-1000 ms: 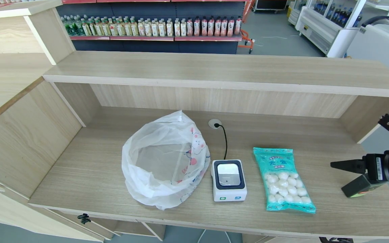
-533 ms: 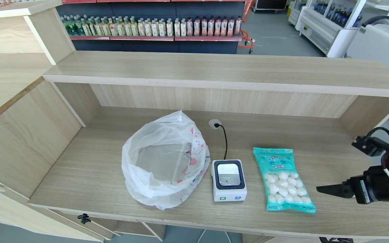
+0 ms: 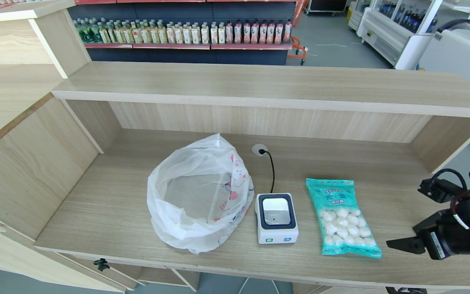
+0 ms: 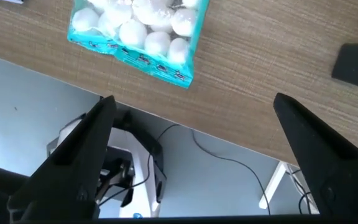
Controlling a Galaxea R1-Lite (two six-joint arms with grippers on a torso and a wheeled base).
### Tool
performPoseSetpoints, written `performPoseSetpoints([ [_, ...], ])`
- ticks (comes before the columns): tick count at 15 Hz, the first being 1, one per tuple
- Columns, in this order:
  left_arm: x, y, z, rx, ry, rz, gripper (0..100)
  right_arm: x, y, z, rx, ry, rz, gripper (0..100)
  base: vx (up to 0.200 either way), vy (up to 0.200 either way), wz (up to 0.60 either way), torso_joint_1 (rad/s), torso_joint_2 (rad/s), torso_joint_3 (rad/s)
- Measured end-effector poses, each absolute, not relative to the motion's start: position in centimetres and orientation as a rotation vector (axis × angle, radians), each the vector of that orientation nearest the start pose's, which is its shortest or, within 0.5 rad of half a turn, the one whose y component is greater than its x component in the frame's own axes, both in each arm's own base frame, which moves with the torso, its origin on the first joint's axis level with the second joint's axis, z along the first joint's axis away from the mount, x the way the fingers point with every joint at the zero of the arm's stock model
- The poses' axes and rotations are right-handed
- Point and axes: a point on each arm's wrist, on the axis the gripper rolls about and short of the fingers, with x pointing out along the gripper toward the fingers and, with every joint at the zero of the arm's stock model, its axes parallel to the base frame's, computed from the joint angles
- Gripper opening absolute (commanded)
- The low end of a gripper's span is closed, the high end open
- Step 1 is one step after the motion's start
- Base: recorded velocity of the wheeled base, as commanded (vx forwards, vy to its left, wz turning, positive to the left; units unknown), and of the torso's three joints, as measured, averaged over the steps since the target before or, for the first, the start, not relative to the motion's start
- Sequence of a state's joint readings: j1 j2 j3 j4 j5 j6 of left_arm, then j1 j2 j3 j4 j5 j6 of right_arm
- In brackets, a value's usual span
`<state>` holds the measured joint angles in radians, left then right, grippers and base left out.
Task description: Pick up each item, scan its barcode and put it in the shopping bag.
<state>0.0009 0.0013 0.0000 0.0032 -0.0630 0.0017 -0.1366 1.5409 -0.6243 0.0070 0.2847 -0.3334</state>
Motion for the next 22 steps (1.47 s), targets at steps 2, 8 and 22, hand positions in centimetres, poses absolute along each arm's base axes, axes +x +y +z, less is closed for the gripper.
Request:
performPoseSetpoints([
  [2, -2.3, -0.1, 7.5, 0.002, 0.004, -0.062, 100, 22.5, -2.4, 12.5, -0.115, 0.862, 0.283, 100, 0.0, 0.0, 0.0, 0.0, 0.0, 0.0],
  [8, -2.3, -0.1, 7.5, 0.001, 0.004, -0.062, 100, 24.4, -2.2, 11.9, -0.012, 0.881, 0.25, 100, 0.0, 0.0, 0.0, 0.0, 0.0, 0.0],
  [22, -2.3, -0.1, 7.5, 0.002, 0.004, -0.062, 100, 28.1, 2.1, 8.8, 0.0, 0.949, 0.355, 100, 0.0, 0.0, 0.0, 0.0, 0.0, 0.0],
])
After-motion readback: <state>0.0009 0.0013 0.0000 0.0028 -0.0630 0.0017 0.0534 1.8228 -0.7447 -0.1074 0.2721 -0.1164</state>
